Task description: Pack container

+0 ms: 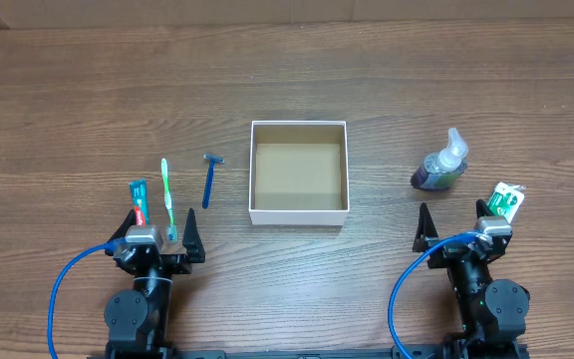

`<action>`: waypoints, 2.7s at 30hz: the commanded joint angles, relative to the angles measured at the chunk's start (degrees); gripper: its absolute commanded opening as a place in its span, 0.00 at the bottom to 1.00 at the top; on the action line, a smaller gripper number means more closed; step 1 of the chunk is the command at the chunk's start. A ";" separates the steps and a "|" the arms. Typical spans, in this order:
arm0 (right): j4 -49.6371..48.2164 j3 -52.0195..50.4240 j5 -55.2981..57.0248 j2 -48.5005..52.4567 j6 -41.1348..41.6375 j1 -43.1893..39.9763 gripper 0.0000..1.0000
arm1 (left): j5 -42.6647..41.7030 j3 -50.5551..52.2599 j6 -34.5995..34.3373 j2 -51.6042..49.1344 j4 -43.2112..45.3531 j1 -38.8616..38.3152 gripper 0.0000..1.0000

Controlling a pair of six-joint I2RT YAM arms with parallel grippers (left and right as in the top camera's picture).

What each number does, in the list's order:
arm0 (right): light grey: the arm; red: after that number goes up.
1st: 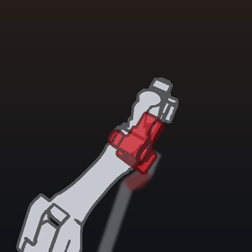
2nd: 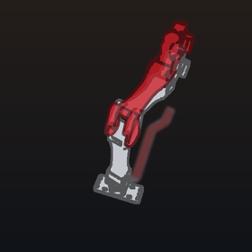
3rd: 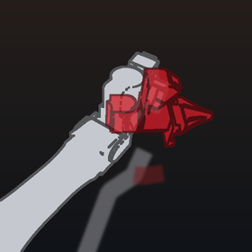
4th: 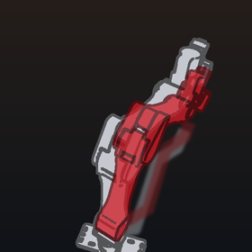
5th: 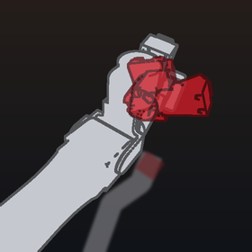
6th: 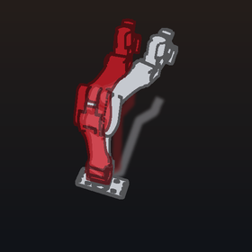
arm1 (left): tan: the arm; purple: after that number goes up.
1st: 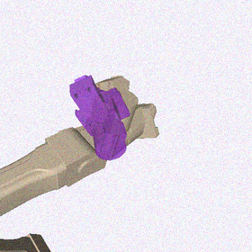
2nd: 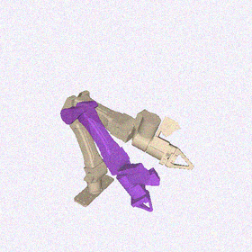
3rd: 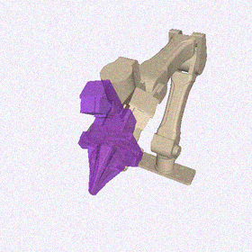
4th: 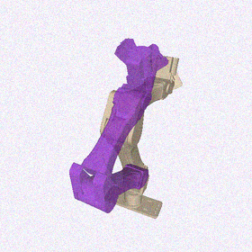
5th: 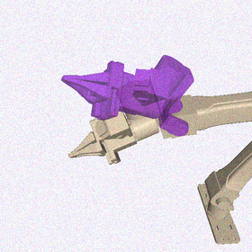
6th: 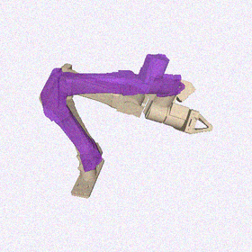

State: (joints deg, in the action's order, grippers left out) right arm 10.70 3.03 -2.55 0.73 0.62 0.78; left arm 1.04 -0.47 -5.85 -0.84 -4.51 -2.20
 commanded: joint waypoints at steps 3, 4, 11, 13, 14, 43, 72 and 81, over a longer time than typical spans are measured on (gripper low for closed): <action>-0.28 -0.07 0.28 -0.57 -0.22 -0.09 1.00 | -0.87 0.20 -0.59 0.59 0.07 0.31 1.00; -0.28 -0.07 0.28 -0.57 -0.22 -0.09 1.00 | -0.87 0.20 -0.59 0.59 0.09 0.31 1.00; -0.28 -0.07 0.28 -0.57 -0.22 -0.09 1.00 | -0.87 0.20 -0.59 0.59 0.07 0.31 1.00; -0.26 -0.07 0.28 -0.57 -0.22 -0.09 1.00 | -0.87 0.20 -0.59 0.59 0.07 0.31 1.00; -0.26 -0.07 0.28 -0.57 -0.22 -0.09 1.00 | -0.87 0.20 -0.59 0.59 0.07 0.31 1.00; -0.28 -0.07 0.28 -0.57 -0.22 -0.09 1.00 | -0.87 0.20 -0.59 0.57 0.07 0.31 1.00; -0.26 0.11 -0.81 -0.55 9.29 -0.09 1.00 | -1.29 0.20 -3.15 0.57 0.31 0.31 1.00; 7.56 8.22 -4.22 0.85 9.90 -0.09 1.00 | -2.97 -8.39 -11.34 0.46 -10.75 0.31 1.00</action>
State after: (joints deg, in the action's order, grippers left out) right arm 17.21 6.09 -5.13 0.91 9.37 0.78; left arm 0.36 -2.35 -15.14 -0.86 -9.04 -2.20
